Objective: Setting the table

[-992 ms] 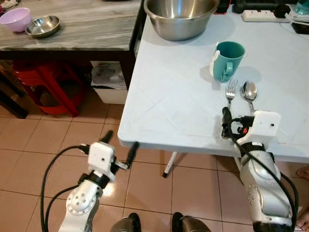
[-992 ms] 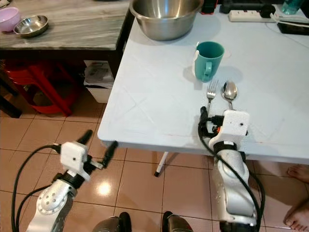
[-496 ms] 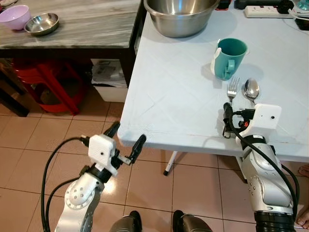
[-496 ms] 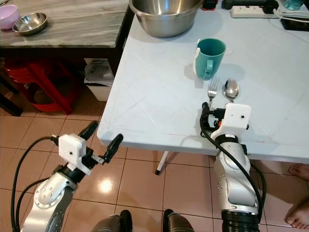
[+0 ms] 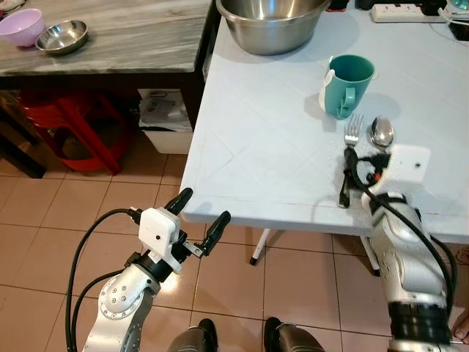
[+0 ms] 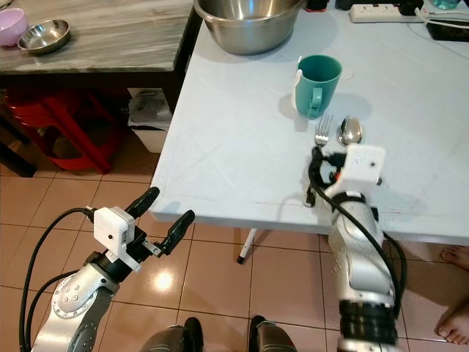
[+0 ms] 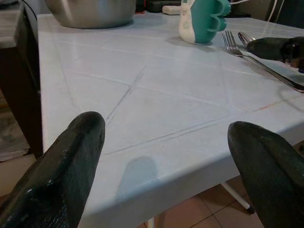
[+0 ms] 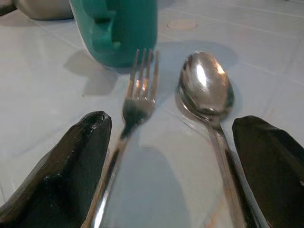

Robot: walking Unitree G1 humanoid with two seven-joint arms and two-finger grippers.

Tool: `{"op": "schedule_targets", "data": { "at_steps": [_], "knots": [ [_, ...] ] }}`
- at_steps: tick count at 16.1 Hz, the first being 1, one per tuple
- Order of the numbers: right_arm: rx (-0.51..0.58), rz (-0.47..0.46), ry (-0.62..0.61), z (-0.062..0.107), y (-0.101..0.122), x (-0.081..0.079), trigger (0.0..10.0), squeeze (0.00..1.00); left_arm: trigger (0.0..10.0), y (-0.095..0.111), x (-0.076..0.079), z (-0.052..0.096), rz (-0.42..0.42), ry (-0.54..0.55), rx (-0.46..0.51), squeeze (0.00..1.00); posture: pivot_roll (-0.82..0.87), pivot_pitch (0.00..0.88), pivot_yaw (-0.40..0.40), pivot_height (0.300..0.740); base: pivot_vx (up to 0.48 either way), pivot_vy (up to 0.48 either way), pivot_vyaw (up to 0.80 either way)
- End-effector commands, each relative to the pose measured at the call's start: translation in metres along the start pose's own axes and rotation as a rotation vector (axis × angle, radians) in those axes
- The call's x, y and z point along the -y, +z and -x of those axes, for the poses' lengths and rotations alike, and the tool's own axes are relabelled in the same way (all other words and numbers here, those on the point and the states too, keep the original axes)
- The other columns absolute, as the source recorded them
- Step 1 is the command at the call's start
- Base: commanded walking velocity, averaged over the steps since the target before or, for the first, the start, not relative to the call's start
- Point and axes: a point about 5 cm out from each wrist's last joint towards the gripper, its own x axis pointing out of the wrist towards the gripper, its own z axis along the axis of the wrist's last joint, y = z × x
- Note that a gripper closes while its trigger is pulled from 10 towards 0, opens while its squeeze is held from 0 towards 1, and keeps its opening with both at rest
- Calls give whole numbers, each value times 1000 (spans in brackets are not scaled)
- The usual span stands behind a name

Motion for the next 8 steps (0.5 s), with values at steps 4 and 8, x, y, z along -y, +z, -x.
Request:
{"op": "schedule_targets", "data": {
  "at_steps": [4, 8],
  "knots": [
    [-25, -13, 40, -9, 1, -10, 10000, 0, 10000, 1, 2, 2, 0, -25, -6, 0, -87, 258, 87, 740, 0, 0, 0],
    [-55, -35, 115, -14, -1, -30, 9922, 0, 10000, -1, 2, 2, 1, -20, -12, 0, -84, 260, 87, 740, 0, 0, 0]
  ]
}}
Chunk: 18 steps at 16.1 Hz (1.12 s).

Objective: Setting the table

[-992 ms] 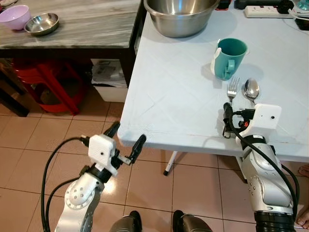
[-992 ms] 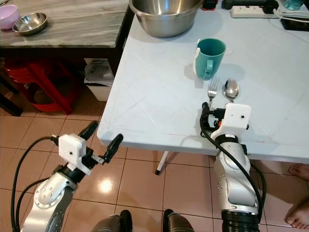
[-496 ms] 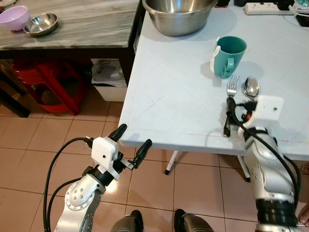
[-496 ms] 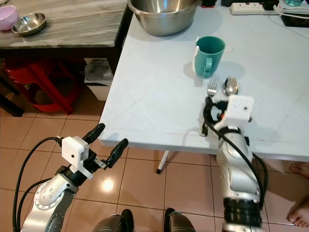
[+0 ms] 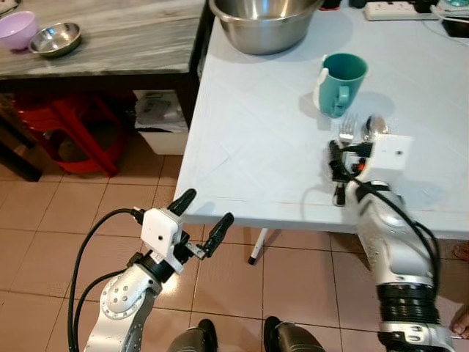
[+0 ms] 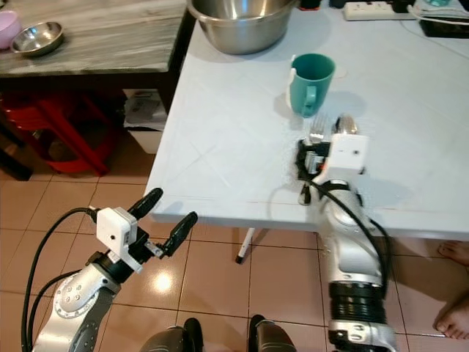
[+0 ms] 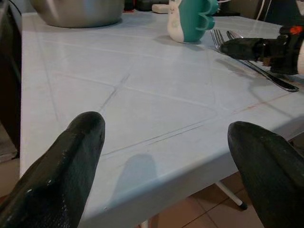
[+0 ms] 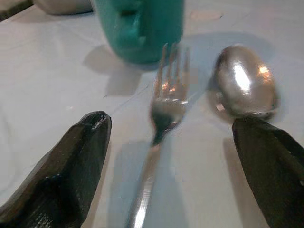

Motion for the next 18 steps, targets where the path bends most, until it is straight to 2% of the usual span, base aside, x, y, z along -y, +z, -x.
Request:
{"op": "schedule_targets", "data": {
  "at_steps": [1, 2, 3, 4, 6, 8, 12, 13, 14, 15, 16, 18],
  "knots": [
    [-29, -7, 47, -2, -3, -11, 4510, 0, 10000, -1, 0, 4, -2, 2, -12, 0, -86, 262, 86, 740, 0, 0, 0],
    [-47, -8, 59, -2, -5, -15, 2941, 0, 10000, -2, 1, 4, 3, 1, -12, 0, -84, 263, 85, 740, 0, 0, 0],
    [-57, -15, 84, -3, -7, -22, 824, 0, 10000, -2, 1, 4, 7, -1, -11, 0, -86, 265, 83, 740, 0, 0, 0],
    [-58, -21, 97, -3, -7, -26, 0, 0, 10000, -2, 1, 4, 8, -2, -11, 0, -85, 265, 81, 740, 0, 0, 0],
    [-68, -13, 104, -3, -8, -29, 0, 0, 10000, -1, 2, 5, 5, -2, -10, 0, -84, 265, 79, 740, 0, 0, 0],
    [-144, 11, 63, 1, -20, -23, 0, 0, 10000, -1, 2, 5, 3, -3, -8, 0, -83, 265, 76, 740, 0, 0, 0],
    [-181, 35, 11, 8, -26, -11, 0, 0, 10000, -2, 2, 5, 7, -2, -9, 0, -88, 263, 77, 740, 0, 0, 0],
    [-190, 42, -7, 9, -28, -8, 3490, 0, 10000, -3, 2, 5, 7, -5, -10, 0, -91, 263, 78, 740, 0, 0, 0],
    [-197, 43, -22, 12, -29, -4, 3176, 0, 10000, -3, 2, 5, 5, -11, -11, 0, -94, 264, 79, 740, 0, 0, 0],
    [-201, 46, -28, 12, -30, -3, 2431, 0, 10000, -3, 2, 5, 6, -13, -11, 0, -94, 264, 79, 740, 0, 0, 0],
    [-211, 43, -41, 12, -31, 0, 0, 0, 10000, -3, 2, 4, 7, -21, -9, 0, -94, 264, 79, 740, 0, 0, 0],
    [-216, 38, -54, 11, -31, 5, 0, 0, 10000, -3, 2, 2, 7, -28, -6, 0, -97, 259, 84, 740, 0, 0, 0]
  ]
}}
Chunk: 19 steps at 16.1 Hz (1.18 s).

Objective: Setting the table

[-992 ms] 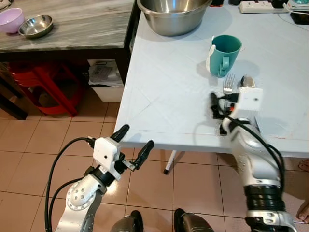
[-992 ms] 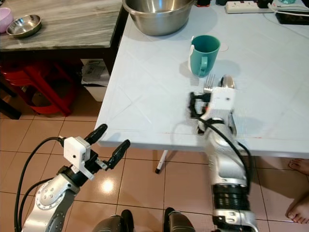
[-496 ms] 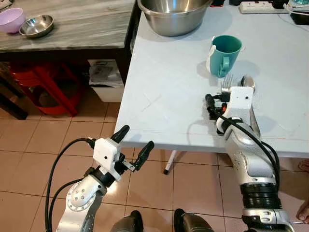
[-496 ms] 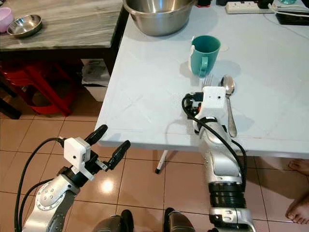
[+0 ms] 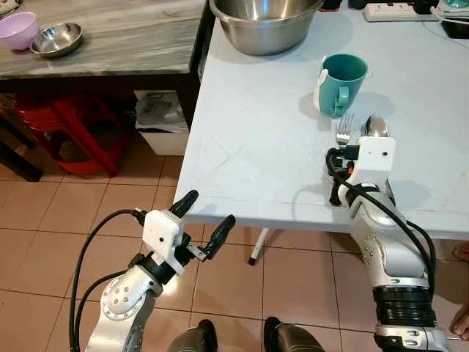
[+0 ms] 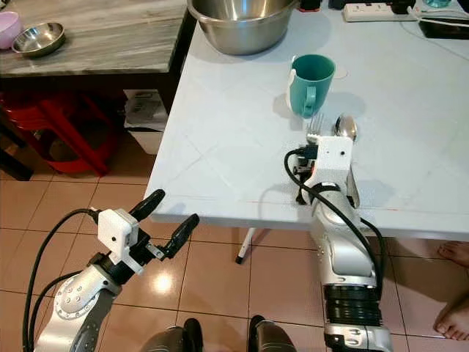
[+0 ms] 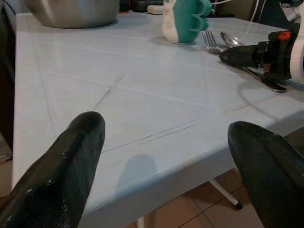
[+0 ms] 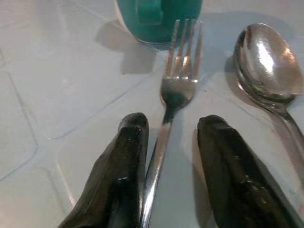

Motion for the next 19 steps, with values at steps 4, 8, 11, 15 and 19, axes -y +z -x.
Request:
{"op": "schedule_targets", "data": {
  "at_steps": [4, 8, 11, 15, 19],
  "knots": [
    [-127, -12, -40, -4, -23, 12, 0, 0, 10000, 1, -1, -1, 3, -16, 1, 0, -95, 260, 82, 740, 0, 0, 0],
    [-134, -9, -44, -11, -22, 19, 0, 0, 10000, 1, 0, 0, 9, -11, -1, 0, -91, 259, 77, 740, 0, 0, 0],
    [-142, -19, -39, -12, -24, 17, 0, 0, 10000, 1, 0, 1, 8, -10, -2, 0, -85, 256, 75, 740, 0, 0, 0],
    [-149, -41, -29, -11, -27, 14, 0, 0, 10000, 2, -1, 1, 5, -17, -2, 0, -85, 253, 75, 740, 0, 0, 0],
    [-129, -79, -12, -7, -24, 8, 0, 0, 10000, 9, -12, -5, -19, 20, 26, 0, -88, 248, 75, 740, 0, 0, 0]
  ]
}}
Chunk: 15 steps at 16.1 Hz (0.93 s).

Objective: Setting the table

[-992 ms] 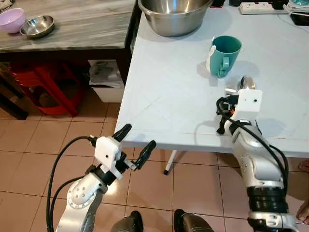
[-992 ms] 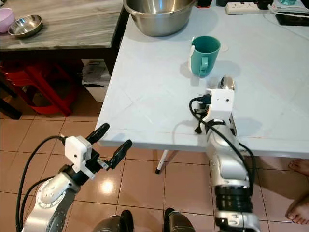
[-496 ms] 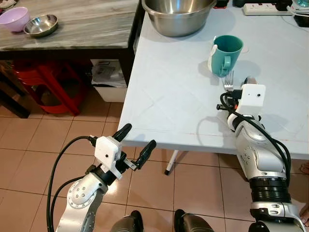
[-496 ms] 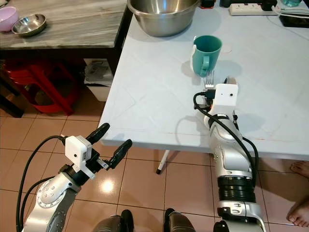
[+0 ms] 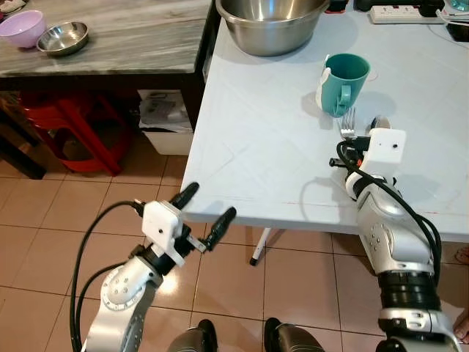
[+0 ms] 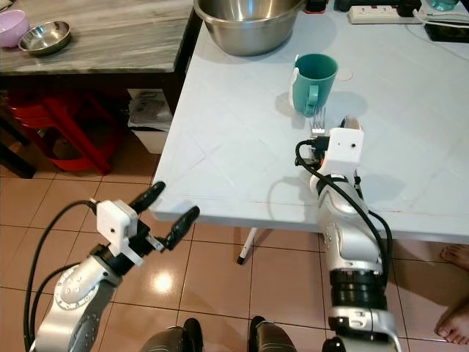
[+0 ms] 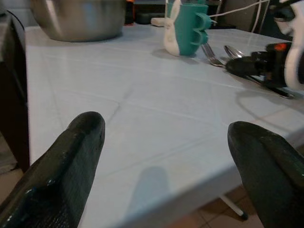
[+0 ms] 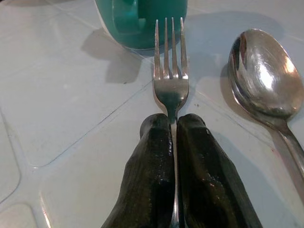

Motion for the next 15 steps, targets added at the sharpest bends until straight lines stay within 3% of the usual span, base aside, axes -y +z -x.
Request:
{"op": "schedule_targets", "data": {
  "at_steps": [1, 4, 6, 7, 8, 11, 13, 15],
  "knots": [
    [-114, -30, 2, 7, -27, -1, 0, 0, 10000, -1, -10, 3, -20, 56, -13, 0, -88, 245, 76, 740, 0, 0, 0],
    [-59, -96, 27, 20, -22, -11, 0, 0, 10000, -7, -36, 3, -80, 332, -83, 0, -89, 241, 76, 740, 0, 0, 0],
    [-3, -128, 40, 28, -8, -20, 0, 0, 10000, -11, -49, 7, -48, 484, -123, 0, -87, 236, 74, 740, 0, 0, 0],
    [11, -134, 50, 30, -5, -23, 2745, 0, 10000, -10, -52, 7, -47, 503, -118, 0, -86, 232, 73, 740, 0, 0, 0],
    [46, -105, 49, 36, -2, -28, 10000, 0, 10000, -8, -55, 7, -28, 525, -106, 0, -85, 227, 73, 740, 0, 0, 0],
    [89, -46, -23, 47, -3, -28, 10000, 0, 10000, -4, -59, 2, 22, 552, -91, 0, -84, 216, 72, 740, 0, 0, 0],
    [108, -87, 35, 51, -2, -32, 10000, 0, 10000, -1, -59, -1, -21, 528, -70, 0, -91, 209, 72, 740, 0, 0, 0],
    [145, -15, 94, 51, 0, -36, 10000, 0, 10000, -5, -58, -3, 3, 531, -84, 0, -96, 203, 74, 740, 0, 0, 0]
  ]
}}
